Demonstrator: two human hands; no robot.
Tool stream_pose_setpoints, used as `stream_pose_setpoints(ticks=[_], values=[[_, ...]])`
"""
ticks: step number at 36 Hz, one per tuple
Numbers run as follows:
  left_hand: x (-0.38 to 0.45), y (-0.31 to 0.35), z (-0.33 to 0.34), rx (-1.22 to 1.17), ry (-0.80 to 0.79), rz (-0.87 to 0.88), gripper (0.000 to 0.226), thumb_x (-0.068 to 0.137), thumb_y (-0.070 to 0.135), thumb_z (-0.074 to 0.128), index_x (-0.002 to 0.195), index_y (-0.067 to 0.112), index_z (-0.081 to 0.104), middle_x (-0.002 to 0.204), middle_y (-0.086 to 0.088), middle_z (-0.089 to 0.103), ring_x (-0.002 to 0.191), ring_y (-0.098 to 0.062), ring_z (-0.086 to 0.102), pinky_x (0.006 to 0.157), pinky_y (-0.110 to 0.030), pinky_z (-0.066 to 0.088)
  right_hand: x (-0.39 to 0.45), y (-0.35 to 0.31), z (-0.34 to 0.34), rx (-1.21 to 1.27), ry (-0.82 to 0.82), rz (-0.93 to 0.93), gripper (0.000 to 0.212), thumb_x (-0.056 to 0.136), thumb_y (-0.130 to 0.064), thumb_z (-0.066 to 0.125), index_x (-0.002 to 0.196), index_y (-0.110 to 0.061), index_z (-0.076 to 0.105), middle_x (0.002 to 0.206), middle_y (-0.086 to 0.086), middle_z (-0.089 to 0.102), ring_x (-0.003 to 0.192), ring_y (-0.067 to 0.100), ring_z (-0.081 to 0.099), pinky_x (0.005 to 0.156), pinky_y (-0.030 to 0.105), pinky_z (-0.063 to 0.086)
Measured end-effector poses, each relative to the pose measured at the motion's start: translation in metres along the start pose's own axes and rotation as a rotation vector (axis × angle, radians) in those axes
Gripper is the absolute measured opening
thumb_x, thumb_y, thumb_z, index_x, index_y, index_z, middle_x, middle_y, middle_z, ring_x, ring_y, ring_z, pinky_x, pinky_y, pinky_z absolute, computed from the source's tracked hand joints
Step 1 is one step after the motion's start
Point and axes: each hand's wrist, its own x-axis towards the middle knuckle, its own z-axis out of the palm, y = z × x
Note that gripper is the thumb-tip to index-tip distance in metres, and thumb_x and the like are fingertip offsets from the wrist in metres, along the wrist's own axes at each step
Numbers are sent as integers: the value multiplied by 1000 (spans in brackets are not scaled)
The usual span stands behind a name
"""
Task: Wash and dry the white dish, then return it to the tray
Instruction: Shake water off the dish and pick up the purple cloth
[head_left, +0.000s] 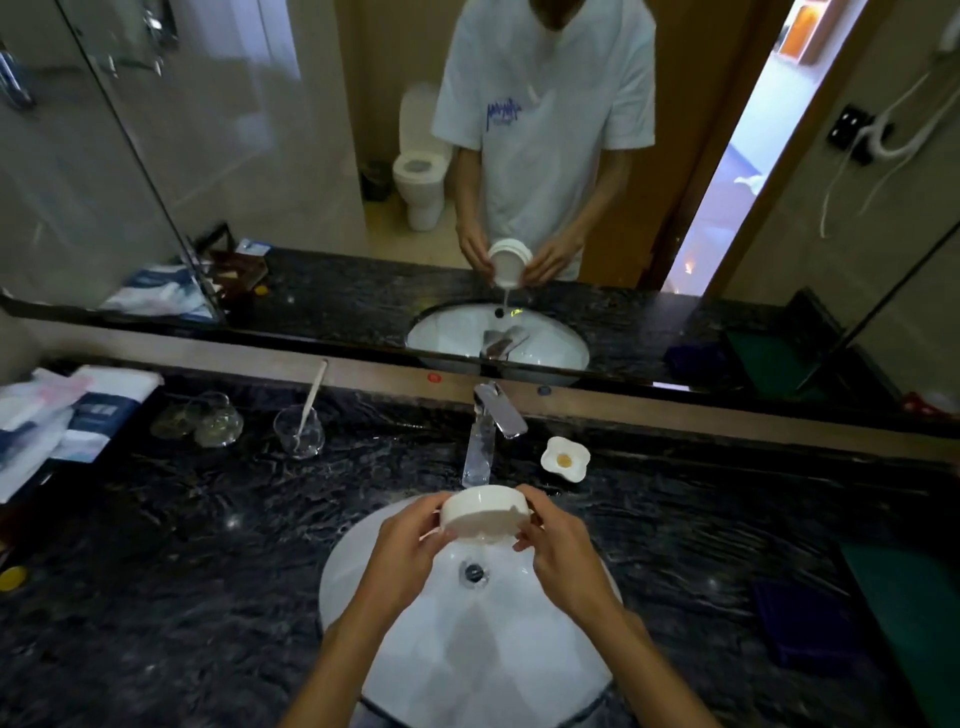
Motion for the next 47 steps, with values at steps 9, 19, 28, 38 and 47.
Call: stream_pose_setpoints(ticks=[9,19,28,38,47], values=[[5,16,1,56,7,73,44,87,1,69,103,41,59,93,42,61,93,30,53,84,-8,46,2,-6,-3,-12,68,-25,80,75,24,38,117,-43,49,106,-6,65,97,12,63,77,31,57],[13,18,2,80,-12,108,46,88,3,68,94,48,61,88,50,60,87,22,58,73,-11,46,2,-6,-1,-34,67,31,76,71,22,37,114,-40,46,99,-23,59,94,-6,60,77,20,56],[11,19,3,71,-99,83,53,84,5,70,99,55,62,97,34,70,94,9,66,78,-13,51,-5,4,-4,-20,35,95,80,73,18,35,105,-55,44,100,-11,64,93,3,63,78,27,57],[6,0,21,-308,-221,-362,20,88,3,69,107,8,72,97,-2,79,94,-18,71,76,-25,57,-12,18,-30,280,-183,234,35,100,0,50,121,-26,60,87,-1,70,64,7,60,60,26,53],[-26,16,67,-920,-115,-573,19,97,-6,47,102,-11,65,89,-21,77,84,-34,71,63,-37,63,-58,106,-89,256,9,508,10,84,-27,75,89,-19,71,88,1,77,85,18,68,73,21,54]])
